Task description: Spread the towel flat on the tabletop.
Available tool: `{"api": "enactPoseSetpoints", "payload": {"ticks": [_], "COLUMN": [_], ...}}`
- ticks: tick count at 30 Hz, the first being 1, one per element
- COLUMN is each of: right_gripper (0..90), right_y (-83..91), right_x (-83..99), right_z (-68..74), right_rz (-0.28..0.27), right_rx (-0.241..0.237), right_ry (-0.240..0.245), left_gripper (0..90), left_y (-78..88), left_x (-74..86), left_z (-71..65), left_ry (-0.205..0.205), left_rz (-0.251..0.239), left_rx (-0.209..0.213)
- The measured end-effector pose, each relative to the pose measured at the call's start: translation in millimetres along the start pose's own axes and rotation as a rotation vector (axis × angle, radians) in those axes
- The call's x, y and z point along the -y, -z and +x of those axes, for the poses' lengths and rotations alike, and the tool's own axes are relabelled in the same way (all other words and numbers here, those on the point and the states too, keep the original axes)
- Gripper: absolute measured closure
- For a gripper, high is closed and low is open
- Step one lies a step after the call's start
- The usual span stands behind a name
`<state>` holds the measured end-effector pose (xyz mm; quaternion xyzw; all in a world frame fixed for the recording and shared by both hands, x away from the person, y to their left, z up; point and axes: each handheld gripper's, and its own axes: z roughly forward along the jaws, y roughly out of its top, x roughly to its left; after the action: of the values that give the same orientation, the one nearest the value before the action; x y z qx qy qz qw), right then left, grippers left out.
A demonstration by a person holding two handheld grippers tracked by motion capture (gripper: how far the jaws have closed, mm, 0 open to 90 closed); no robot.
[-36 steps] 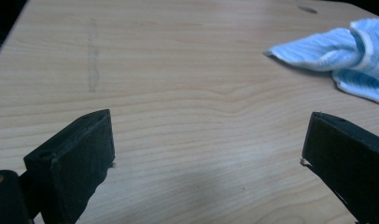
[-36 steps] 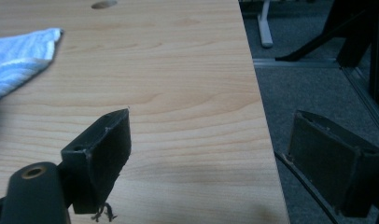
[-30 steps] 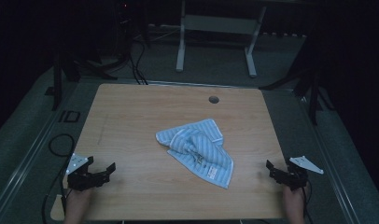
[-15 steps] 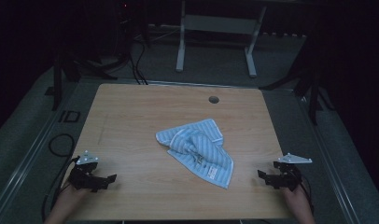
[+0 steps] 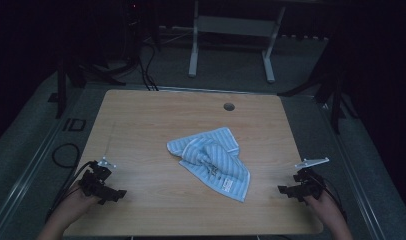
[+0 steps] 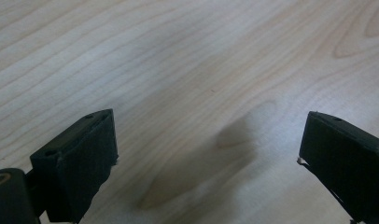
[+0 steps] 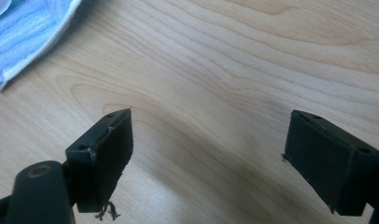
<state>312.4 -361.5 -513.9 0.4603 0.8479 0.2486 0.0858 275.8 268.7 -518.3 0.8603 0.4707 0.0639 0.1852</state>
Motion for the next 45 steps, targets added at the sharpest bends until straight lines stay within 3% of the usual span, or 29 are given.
{"api": "enactPoseSetpoints", "payload": {"ticks": [3,5,7,14,15,16,18,21,28,29,31,42,45], "right_gripper": [15.9,15.9,15.8,15.9,17.3,17.3,17.3,15.5,13.0,12.4,12.5,13.3,13.3], "right_y": [0.5,0.3,-2.2,-9.7,-11.5,-11.5,-13.7,-17.1,-21.3,-22.9,-24.8,-28.6,-29.3], "right_x": [-3.3,-7.7,-13.8,-28.3,-33.2,-33.2,-38.1,-40.9,-44.7,-45.0,-45.7,-52.0,-54.6], "right_z": [2.8,6.0,10.7,20.7,21.4,21.4,23.7,27.0,25.5,25.8,26.2,32.3,35.1], "right_rz": [0.013,0.039,0.089,0.189,0.245,0.245,0.298,0.33,0.272,0.248,0.234,0.202,0.187], "right_rx": [0.001,-0.006,-0.014,-0.019,-0.044,-0.044,-0.033,-0.032,-0.043,-0.078,-0.098,-0.082,-0.079], "right_ry": [0.018,0.044,0.084,0.185,0.179,0.179,0.169,0.189,0.157,0.158,0.152,0.145,0.134], "left_gripper": [4.2,4.2,4.2,4.2,4.2,4.2,4.7,4.7,4.7,4.7,5.3,6.6,6.6], "left_y": [0.1,-0.5,-0.7,-4.8,-7.5,-7.5,-10.2,-14.2,-16.1,-18.3,-19.9,-32.5,-36.3], "left_x": [-5.0,-9.9,-15.1,-25.2,-27.2,-27.2,-30.2,-35.8,-53.1,-58.8,-65.1,-96.9,-113.6], "left_z": [-1.8,-1.7,-1.9,-6.4,-8.7,-8.7,-10.7,-14.5,-23.9,-26.6,-30.0,-49.9,-58.4], "left_ry": [-0.014,-0.012,-0.037,-0.058,-0.067,-0.067,-0.077,-0.093,-0.128,-0.14,-0.153,-0.217,-0.232], "left_rz": [0.041,0.083,0.126,0.203,0.224,0.224,0.237,0.255,0.24,0.244,0.244,0.271,0.266], "left_rx": [-0.009,0.0,-0.018,0.011,0.018,0.018,0.024,0.03,0.043,0.041,0.051,0.074,0.098]}}
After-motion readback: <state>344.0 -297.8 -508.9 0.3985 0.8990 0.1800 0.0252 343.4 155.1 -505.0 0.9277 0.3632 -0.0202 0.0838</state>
